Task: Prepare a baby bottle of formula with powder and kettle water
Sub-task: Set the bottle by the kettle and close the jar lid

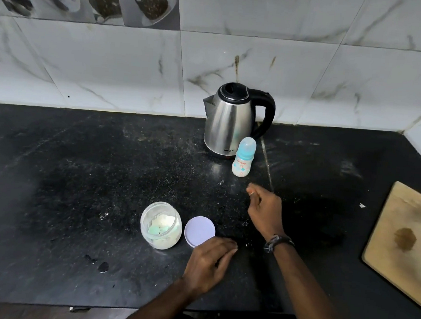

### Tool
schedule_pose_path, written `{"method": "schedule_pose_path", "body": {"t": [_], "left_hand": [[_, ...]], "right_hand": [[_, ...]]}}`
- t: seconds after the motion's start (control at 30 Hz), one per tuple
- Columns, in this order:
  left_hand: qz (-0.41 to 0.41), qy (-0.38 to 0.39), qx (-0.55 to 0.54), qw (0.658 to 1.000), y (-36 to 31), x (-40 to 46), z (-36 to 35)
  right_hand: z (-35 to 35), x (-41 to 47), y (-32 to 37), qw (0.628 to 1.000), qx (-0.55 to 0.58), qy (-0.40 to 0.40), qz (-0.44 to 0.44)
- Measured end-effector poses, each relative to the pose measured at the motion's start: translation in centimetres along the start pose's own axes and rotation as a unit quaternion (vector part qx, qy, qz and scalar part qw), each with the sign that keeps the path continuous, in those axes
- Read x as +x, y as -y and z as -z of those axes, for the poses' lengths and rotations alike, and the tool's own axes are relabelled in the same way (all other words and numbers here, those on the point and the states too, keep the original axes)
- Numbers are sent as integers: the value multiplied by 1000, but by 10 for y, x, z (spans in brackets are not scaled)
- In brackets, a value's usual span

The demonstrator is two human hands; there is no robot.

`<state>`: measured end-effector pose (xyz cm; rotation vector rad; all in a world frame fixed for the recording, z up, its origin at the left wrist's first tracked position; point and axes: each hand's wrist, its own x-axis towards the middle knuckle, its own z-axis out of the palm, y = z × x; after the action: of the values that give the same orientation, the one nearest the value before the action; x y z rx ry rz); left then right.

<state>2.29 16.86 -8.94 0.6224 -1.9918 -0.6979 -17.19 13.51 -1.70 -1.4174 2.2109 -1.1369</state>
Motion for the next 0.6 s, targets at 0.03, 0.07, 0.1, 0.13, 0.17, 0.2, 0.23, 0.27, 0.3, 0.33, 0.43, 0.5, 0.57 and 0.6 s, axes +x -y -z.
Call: {"method": "schedule_pose_path", "body": {"t": [0.03,0.07,0.1,0.13,0.17,0.2,0.23,0.27,0.3,0.33,0.43,0.5,0.57,0.6], "left_hand": [[9,-14,0,1000,-2,-1,3],[18,-26,3,999,-3,-1,8],[28,-37,9,999,-4,-3,12],[40,-47,14,998,-4,-5,18],[50,-58,20,997,-5,-7,23],[59,-69,26,996,-6,-10,29],[67,-81,31,994,-7,-14,35],[74,-92,35,992,-8,-17,41],[82,-102,39,991,-9,-21,46],[90,-114,43,988,-10,-25,52],[123,-145,54,980,-11,-36,67],[146,-163,68,973,-12,-39,76],[169,-187,81,964,-11,-41,83],[185,-202,85,958,-10,-43,86]], "right_hand": [[-2,-7,2,1000,-12,17,22],[-3,-15,8,998,-32,38,37],[-6,-22,12,995,-48,62,55],[-9,-27,18,992,-65,90,62],[-13,-33,23,987,-73,122,69],[-17,-37,30,981,-85,157,71],[-23,-41,35,972,-102,196,85],[-28,-44,41,957,-131,235,103],[-34,-47,45,941,-163,267,126],[-39,-49,50,925,-200,289,146],[-52,-56,60,887,-288,303,195],[-57,-59,62,873,-323,303,206],[-58,-60,62,868,-335,303,205],[-57,-61,62,869,-332,306,203]]}}
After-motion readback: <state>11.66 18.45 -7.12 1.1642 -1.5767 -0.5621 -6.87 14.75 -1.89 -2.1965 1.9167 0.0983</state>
